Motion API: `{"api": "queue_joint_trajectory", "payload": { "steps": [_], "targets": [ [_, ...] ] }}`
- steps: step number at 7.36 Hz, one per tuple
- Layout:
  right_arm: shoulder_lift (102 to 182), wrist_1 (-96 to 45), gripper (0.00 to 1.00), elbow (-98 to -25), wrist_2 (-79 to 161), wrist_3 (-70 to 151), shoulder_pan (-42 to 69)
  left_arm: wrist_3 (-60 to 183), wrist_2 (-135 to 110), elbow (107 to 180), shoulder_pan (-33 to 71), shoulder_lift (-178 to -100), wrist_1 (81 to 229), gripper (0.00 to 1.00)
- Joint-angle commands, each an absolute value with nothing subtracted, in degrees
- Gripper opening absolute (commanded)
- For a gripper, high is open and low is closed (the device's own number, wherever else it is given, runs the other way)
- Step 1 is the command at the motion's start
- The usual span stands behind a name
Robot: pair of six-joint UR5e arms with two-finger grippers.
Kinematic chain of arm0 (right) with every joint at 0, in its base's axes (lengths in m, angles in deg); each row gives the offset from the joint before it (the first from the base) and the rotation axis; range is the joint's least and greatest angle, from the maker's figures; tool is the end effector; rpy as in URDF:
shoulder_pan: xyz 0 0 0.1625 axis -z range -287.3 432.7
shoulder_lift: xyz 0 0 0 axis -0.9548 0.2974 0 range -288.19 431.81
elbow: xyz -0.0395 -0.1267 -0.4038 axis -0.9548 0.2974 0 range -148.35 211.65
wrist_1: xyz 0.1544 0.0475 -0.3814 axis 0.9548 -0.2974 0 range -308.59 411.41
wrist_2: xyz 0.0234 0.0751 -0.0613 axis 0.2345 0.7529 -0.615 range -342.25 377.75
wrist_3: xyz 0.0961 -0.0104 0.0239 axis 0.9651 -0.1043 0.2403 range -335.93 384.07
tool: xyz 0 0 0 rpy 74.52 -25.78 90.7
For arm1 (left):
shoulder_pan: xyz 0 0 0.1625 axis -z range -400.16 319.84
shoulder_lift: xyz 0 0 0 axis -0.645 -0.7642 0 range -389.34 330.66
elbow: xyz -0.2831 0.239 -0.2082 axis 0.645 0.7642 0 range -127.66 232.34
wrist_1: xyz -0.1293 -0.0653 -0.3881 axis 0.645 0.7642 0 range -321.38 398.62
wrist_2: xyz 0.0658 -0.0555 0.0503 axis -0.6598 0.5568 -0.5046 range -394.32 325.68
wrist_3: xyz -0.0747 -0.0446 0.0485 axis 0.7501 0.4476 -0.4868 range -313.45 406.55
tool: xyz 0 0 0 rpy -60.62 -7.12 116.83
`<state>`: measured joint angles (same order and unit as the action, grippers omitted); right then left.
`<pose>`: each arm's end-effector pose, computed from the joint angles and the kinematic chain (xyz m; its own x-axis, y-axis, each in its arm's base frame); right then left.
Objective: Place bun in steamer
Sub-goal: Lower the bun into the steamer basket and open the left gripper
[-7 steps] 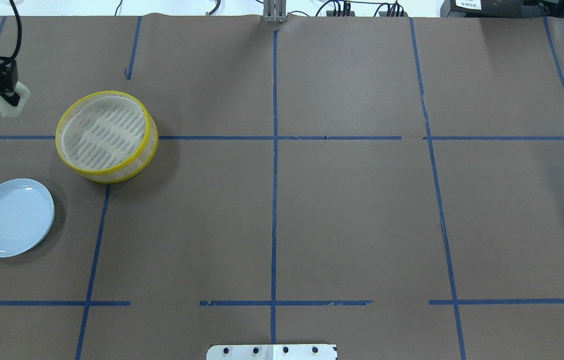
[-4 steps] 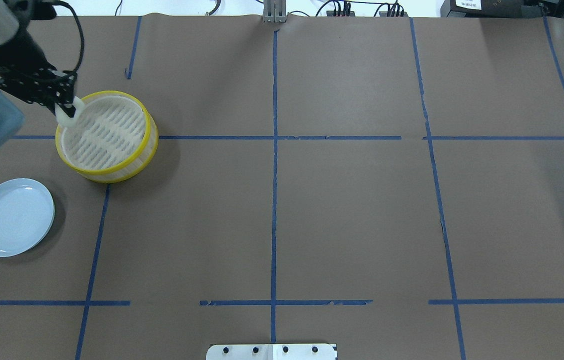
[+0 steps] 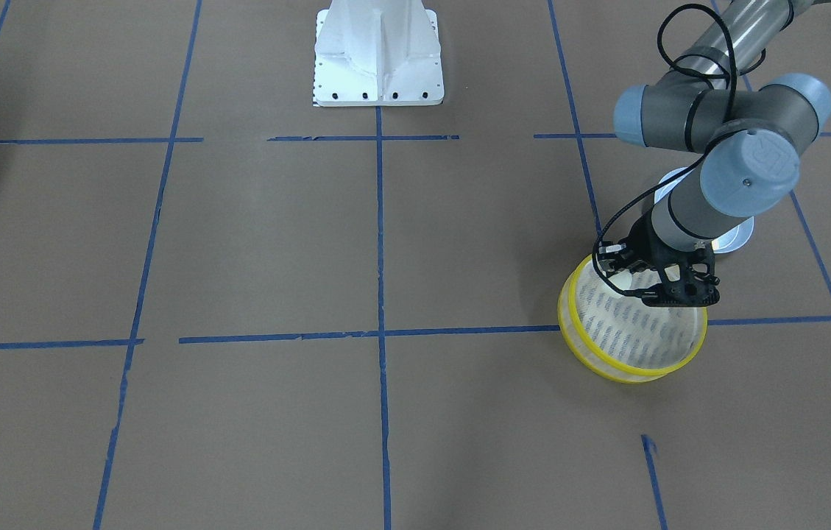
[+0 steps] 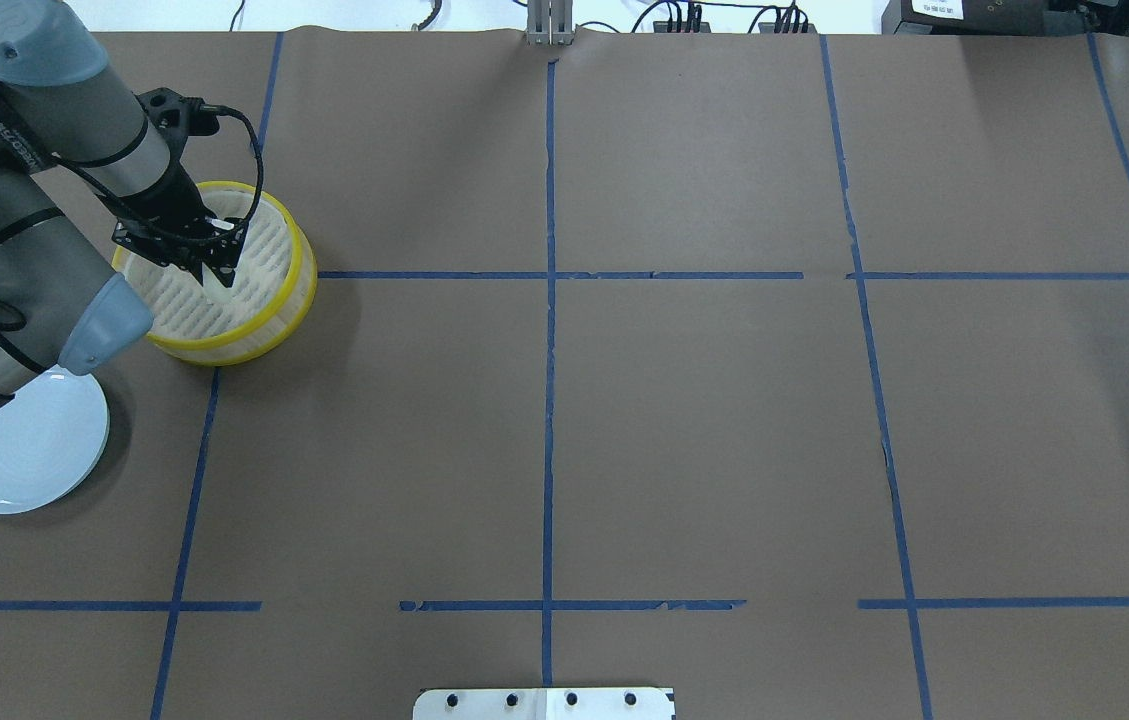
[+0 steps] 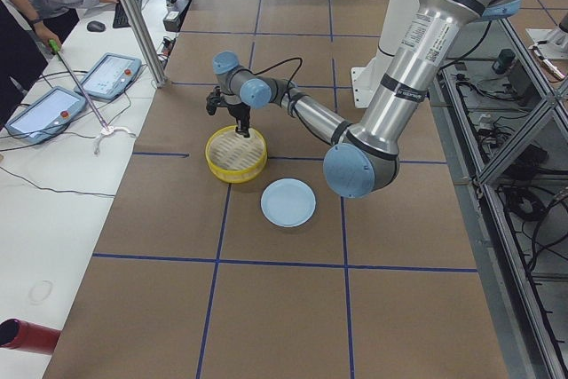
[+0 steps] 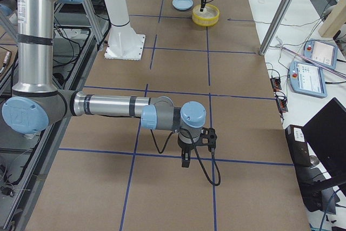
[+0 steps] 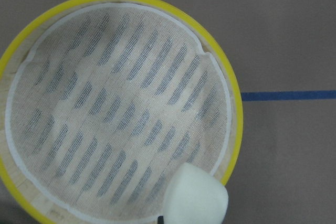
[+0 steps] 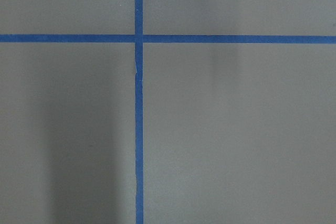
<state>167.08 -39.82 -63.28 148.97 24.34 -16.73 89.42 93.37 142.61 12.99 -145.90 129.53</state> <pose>0.0631 -0.4514 0.6656 0.7523 0.0153 0.6586 0.0064 0.9995 -0.0305 0.3409 -0.5756 0.3890 0.7001 0.0328 -0.7132 -0.0744 0.9969 -0.0271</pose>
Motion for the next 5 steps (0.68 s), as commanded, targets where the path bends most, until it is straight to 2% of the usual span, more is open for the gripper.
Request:
{"api": "queue_joint_trajectory", "payload": {
  "steps": [1,4,5],
  "targets": [
    [167.08,-39.82,1.0,-63.28,148.97,24.33,-16.69,89.7,91.28,138.85,12.92,-145.71,134.03,0.3],
    [167.08,-39.82,1.0,-63.28,148.97,24.33,-16.69,89.7,91.01,137.24,12.92,-145.36,136.44,0.33],
    [167.08,-39.82,1.0,-63.28,148.97,24.33,-16.69,89.62,91.01,137.24,12.92,-145.27,136.45,0.84]
  ]
}}
